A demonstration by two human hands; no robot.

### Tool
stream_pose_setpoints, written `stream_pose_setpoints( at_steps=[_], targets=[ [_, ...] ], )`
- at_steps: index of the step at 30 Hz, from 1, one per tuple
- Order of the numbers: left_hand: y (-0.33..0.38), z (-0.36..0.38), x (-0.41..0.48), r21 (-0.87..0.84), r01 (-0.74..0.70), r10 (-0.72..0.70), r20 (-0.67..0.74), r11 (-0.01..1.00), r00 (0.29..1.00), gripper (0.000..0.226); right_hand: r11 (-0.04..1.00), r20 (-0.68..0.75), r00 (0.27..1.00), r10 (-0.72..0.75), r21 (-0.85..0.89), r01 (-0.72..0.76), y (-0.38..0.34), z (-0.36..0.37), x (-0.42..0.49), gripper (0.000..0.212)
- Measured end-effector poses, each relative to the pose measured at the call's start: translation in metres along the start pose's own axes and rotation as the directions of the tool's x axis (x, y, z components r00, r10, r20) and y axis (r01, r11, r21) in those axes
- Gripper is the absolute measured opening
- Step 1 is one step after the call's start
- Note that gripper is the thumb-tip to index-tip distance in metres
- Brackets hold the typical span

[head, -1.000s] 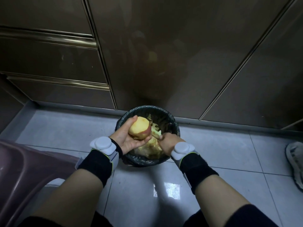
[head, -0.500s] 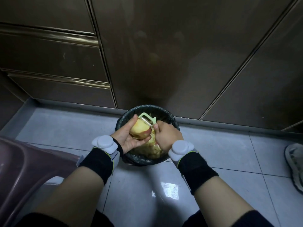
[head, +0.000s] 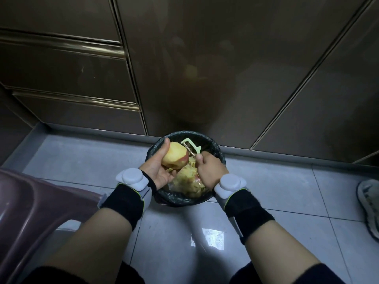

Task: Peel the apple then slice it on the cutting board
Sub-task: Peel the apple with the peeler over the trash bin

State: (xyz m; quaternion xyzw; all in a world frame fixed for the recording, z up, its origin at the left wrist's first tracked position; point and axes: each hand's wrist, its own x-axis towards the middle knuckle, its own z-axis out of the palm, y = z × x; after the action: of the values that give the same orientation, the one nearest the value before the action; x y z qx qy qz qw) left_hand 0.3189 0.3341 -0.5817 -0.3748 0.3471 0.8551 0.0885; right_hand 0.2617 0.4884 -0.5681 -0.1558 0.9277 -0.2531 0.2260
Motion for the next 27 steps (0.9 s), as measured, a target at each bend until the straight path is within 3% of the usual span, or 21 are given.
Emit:
stream_pose_setpoints(
  at_steps=[6, 10, 17, 22, 27],
  targets=[
    [-0.0012, 0.0043, -0.0022, -0.051, 0.044, -0.040, 0.089, 0.998, 0.995, 0.058, 0.993, -0.065, 0.998, -0.026, 0.113, 0.033, -0.0020, 0.0012, 0.0016, 0.033],
    [-0.0026, 0.0057, -0.0013, -0.128, 0.038, -0.029, 0.074, 0.991, 0.997, 0.056, 0.993, -0.056, 0.998, -0.034, 0.112, 0.040, -0.0002, 0.0034, 0.0020, 0.036],
    [-0.0019, 0.0071, -0.0083, -0.060, 0.030, -0.020, 0.161, 0.998, 0.987, 0.055, 0.991, -0.061, 0.998, -0.031, 0.125, 0.039, 0.0024, 0.0037, 0.0040, 0.031],
    [-0.0030, 0.0092, -0.0072, -0.069, 0.031, -0.022, 0.129, 0.997, 0.991, 0.051, 0.993, -0.055, 0.998, -0.044, 0.106, 0.050, 0.0005, 0.0021, 0.0031, 0.031],
    [-0.0043, 0.0087, 0.0005, -0.116, 0.028, -0.019, 0.077, 0.993, 0.997, 0.066, 0.996, -0.084, 0.992, -0.094, 0.005, 0.095, -0.0023, -0.0031, -0.0008, 0.026]
  ],
)
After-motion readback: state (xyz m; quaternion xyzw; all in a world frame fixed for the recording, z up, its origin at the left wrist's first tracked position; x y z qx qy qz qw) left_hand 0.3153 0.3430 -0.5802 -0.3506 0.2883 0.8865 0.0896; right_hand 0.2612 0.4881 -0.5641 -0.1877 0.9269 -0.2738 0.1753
